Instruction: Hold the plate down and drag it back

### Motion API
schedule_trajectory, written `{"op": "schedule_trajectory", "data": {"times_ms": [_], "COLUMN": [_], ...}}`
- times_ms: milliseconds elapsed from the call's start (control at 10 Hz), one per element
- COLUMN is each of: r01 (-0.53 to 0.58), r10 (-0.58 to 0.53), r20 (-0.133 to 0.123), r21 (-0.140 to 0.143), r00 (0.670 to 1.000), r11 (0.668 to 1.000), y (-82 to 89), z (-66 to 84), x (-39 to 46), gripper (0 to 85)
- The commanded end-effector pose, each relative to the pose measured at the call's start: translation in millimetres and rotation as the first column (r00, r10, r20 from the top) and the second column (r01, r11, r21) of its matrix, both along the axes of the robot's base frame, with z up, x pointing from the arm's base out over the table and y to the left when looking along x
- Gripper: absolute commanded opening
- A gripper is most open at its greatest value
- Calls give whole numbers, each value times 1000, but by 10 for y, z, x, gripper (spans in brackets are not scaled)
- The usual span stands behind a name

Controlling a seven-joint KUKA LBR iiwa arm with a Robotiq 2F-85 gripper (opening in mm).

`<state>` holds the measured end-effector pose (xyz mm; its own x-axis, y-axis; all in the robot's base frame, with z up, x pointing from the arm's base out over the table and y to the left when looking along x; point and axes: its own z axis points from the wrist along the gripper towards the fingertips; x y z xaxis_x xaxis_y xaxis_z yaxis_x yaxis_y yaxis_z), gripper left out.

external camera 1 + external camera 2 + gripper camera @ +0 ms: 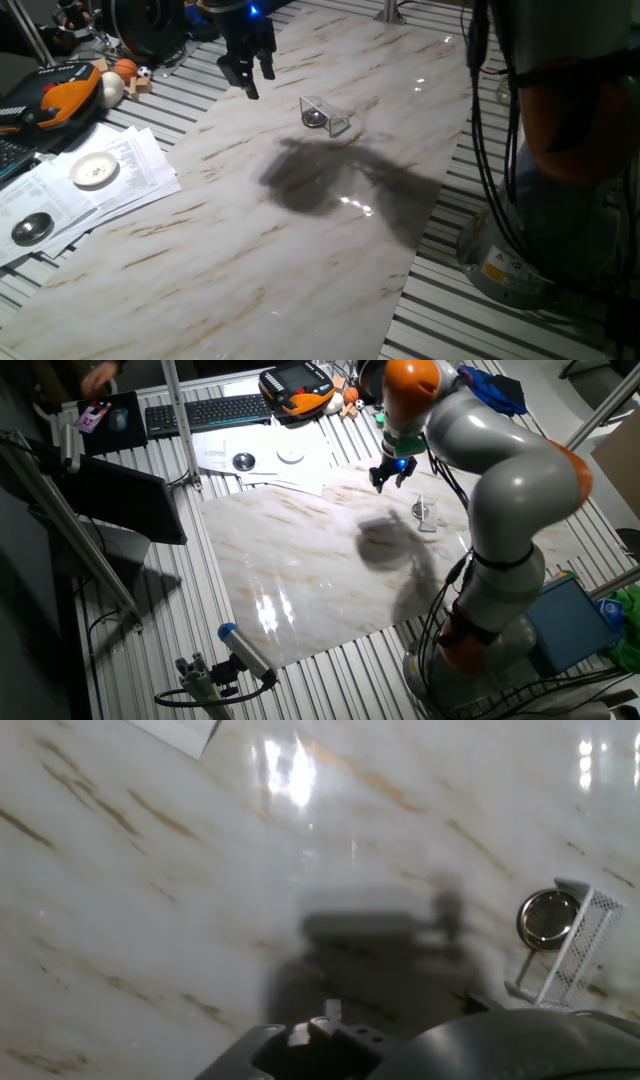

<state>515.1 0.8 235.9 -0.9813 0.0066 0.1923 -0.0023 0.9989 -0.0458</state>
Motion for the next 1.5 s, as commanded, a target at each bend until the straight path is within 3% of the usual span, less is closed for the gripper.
{"op": "schedule_trajectory", "data": {"times_ms": [0,500,800,900,1000,1100,1200,1300,1400], "r01": [0,15,86,62,53,81,114,146,166], "r10": [0,-15,-87,-62,-56,-82,-115,-144,-157], "r20": [-27,-31,-8,-4,64,63,61,68,85], "r21": [0,-3,-32,-28,38,15,9,-23,-103], "r00": [1000,999,996,998,996,995,992,987,984], "r11": [1000,1000,996,998,998,997,993,989,981], "y": [-1,-2,-2,-2,-2,-2,-2,-2,-2], "z": [0,0,0,0,0,0,0,0,0], "x": [-1,-1,-1,-1,-1,-1,-1,-1,-1], "gripper": [0,0,0,0,0,0,0,0,0]}}
